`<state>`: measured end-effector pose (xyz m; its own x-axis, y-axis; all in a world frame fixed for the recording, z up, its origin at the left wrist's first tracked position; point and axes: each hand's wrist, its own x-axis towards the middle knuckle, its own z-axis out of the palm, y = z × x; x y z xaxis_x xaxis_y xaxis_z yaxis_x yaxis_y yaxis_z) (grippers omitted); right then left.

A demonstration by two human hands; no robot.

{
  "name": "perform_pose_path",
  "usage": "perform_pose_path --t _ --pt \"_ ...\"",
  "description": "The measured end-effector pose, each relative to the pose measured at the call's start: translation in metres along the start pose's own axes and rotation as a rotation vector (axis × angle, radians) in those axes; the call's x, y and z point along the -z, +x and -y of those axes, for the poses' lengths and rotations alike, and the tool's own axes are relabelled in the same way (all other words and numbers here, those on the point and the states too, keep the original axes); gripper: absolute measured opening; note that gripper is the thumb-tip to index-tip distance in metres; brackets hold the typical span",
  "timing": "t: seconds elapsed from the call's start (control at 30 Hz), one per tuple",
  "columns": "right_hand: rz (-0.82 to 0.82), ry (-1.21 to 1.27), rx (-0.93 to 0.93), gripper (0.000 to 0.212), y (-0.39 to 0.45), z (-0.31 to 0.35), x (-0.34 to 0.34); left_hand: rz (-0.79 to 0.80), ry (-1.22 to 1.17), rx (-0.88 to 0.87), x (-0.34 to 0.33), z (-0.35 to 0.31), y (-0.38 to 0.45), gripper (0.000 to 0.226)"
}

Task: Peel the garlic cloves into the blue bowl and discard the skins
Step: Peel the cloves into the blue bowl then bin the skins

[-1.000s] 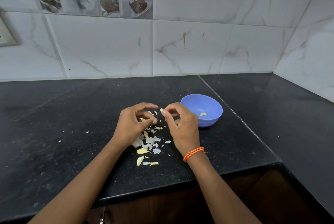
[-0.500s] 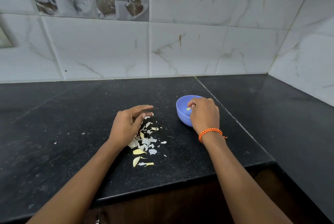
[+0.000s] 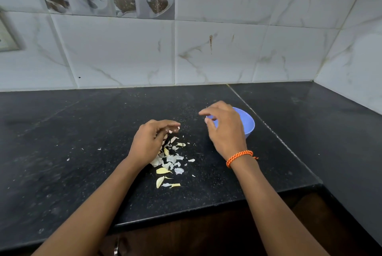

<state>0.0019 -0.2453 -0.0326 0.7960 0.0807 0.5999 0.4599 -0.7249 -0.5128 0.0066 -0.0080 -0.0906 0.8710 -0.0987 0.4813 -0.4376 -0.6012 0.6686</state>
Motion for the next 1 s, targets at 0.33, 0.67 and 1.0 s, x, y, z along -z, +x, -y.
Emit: perform_pose_path --t 0.33,0.67,1.0 --pt "0.362 0.005 -0.027 0.008 -0.035 0.009 -0.042 -0.046 0.034 0.053 0.011 0.011 0.006 0.04" --pt "0.446 -0.076 -0.045 0.008 -0.03 0.043 -0.075 -0.14 0.13 0.152 0.018 0.025 0.007 0.027" --pt "0.25 0.26 -0.194 0.011 -0.022 0.032 -0.075 -0.033 -0.008 0.056 0.017 0.011 0.008 0.021"
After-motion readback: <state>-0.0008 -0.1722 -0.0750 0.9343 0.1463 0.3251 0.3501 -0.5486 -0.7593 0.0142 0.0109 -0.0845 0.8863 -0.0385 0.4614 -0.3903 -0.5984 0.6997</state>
